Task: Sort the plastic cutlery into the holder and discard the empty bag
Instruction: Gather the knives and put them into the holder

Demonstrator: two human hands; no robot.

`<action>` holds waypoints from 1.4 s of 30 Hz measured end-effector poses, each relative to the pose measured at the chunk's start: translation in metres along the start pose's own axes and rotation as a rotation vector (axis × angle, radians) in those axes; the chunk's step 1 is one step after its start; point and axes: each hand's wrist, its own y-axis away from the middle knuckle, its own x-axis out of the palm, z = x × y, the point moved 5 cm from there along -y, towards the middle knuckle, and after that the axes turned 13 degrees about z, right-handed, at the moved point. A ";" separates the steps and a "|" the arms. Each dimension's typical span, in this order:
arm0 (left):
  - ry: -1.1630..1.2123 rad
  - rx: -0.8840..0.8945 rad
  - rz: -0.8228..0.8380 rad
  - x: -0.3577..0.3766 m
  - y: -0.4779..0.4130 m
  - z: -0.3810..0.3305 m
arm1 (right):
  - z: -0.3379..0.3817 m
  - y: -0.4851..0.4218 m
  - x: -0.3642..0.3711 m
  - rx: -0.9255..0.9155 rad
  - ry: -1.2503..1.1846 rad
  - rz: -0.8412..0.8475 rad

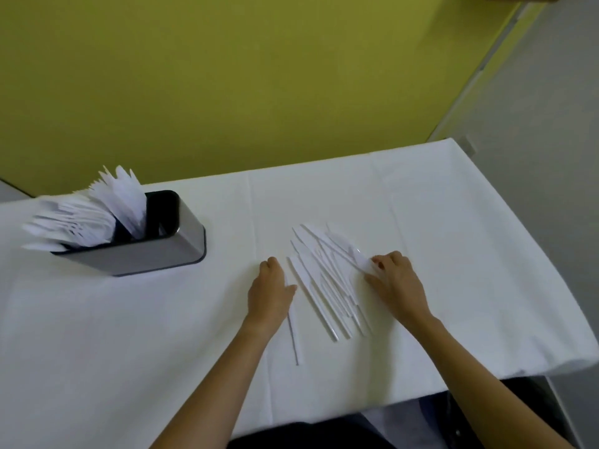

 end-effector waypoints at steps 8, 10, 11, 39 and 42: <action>0.054 -0.022 -0.173 0.000 0.002 0.000 | -0.001 -0.014 0.000 0.007 -0.048 0.082; 0.130 -0.065 -0.194 -0.003 0.000 0.006 | -0.005 -0.013 -0.001 -0.018 -0.091 0.070; 0.166 -0.085 -0.199 -0.004 -0.001 0.009 | -0.007 -0.012 -0.002 -0.024 -0.109 0.066; 1.043 0.188 0.116 -0.015 -0.025 -0.077 | 0.034 0.018 -0.007 -0.065 -0.876 0.383; 1.061 0.194 0.111 -0.014 -0.024 -0.080 | 0.037 0.019 -0.008 -0.058 -0.935 0.377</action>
